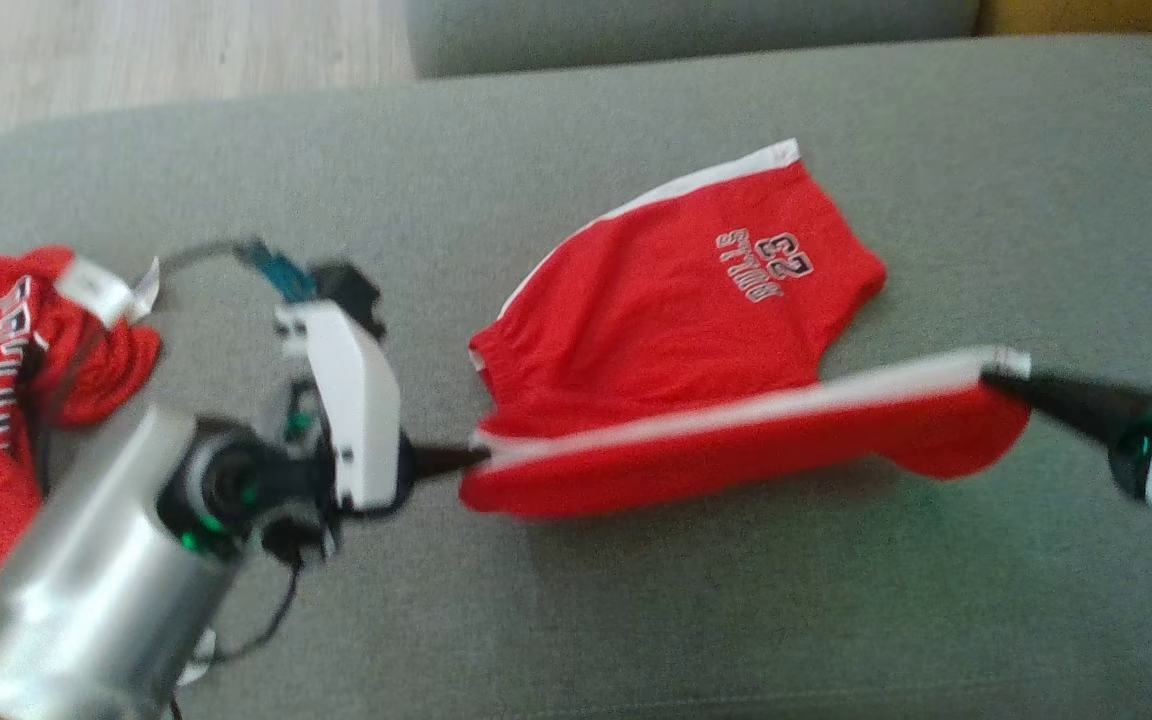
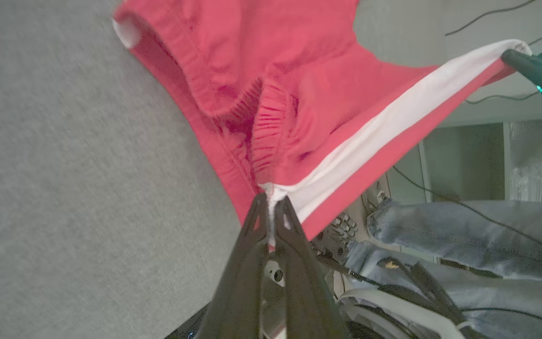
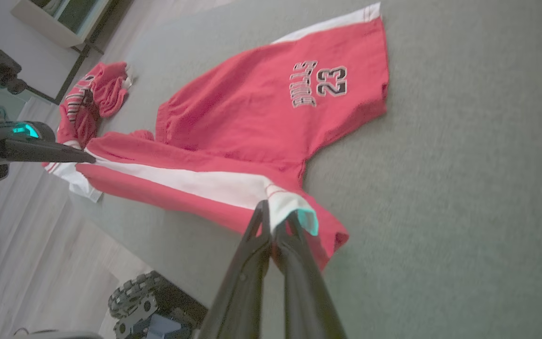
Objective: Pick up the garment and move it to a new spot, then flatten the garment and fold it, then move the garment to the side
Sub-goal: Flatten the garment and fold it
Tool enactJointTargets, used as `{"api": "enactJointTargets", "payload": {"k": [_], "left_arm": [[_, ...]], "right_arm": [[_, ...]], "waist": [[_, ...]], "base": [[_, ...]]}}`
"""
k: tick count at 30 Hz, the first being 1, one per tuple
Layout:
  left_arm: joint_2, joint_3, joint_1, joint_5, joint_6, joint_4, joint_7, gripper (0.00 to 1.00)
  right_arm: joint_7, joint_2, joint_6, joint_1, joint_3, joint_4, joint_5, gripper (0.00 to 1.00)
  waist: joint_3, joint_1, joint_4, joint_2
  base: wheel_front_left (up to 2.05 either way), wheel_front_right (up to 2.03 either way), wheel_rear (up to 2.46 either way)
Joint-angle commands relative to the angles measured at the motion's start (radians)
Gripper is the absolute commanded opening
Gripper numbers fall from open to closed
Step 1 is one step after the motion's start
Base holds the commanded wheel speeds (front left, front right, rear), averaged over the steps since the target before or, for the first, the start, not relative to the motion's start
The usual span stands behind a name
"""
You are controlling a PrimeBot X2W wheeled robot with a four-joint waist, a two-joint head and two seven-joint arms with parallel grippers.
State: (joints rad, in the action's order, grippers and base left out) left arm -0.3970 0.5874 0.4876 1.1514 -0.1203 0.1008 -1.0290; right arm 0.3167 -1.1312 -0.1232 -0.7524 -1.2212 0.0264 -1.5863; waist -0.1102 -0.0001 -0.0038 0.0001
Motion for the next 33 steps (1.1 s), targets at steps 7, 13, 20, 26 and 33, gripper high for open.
{"api": "enactJointTargets", "payload": {"k": [7, 13, 20, 26, 33], "left_arm": [[-0.009, -0.111, 0.193, -0.017, -0.022, 0.003, 0.042, 0.0], [0.03, -0.141, 0.253, -0.05, -0.03, 0.021, 0.133, 0.0], [0.078, -0.146, 0.32, -0.087, -0.042, 0.036, 0.201, 0.0], [0.13, -0.129, 0.393, -0.129, -0.06, 0.072, 0.247, 0.0], [0.175, -0.11, 0.437, -0.15, -0.048, 0.147, 0.284, 0.0]], "right_arm": [[0.025, 0.017, -0.008, -0.114, 0.089, -0.087, -0.02, 0.0], [0.038, 0.069, -0.008, -0.191, 0.127, -0.169, -0.009, 0.0], [0.044, 0.108, -0.008, -0.285, 0.164, -0.257, 0.023, 0.0], [0.076, 0.154, -0.008, -0.382, 0.187, -0.358, 0.033, 0.0], [0.106, 0.198, -0.008, -0.437, 0.166, -0.448, 0.067, 0.43]], "waist": [[-0.131, 0.0001, 0.036, -0.0001], [-0.202, 0.0001, 0.065, -0.0001], [-0.296, 0.0001, 0.109, -0.0001], [-0.377, 0.0001, 0.149, -0.0001], [-0.408, 0.0001, 0.164, -0.0001]], "base": [[0.0, 0.0, 0.0], [0.0, 0.0, 0.0], [0.0, 0.0, 0.0], [0.0, 0.0, 0.0], [0.0, 0.0, 0.0]]}}
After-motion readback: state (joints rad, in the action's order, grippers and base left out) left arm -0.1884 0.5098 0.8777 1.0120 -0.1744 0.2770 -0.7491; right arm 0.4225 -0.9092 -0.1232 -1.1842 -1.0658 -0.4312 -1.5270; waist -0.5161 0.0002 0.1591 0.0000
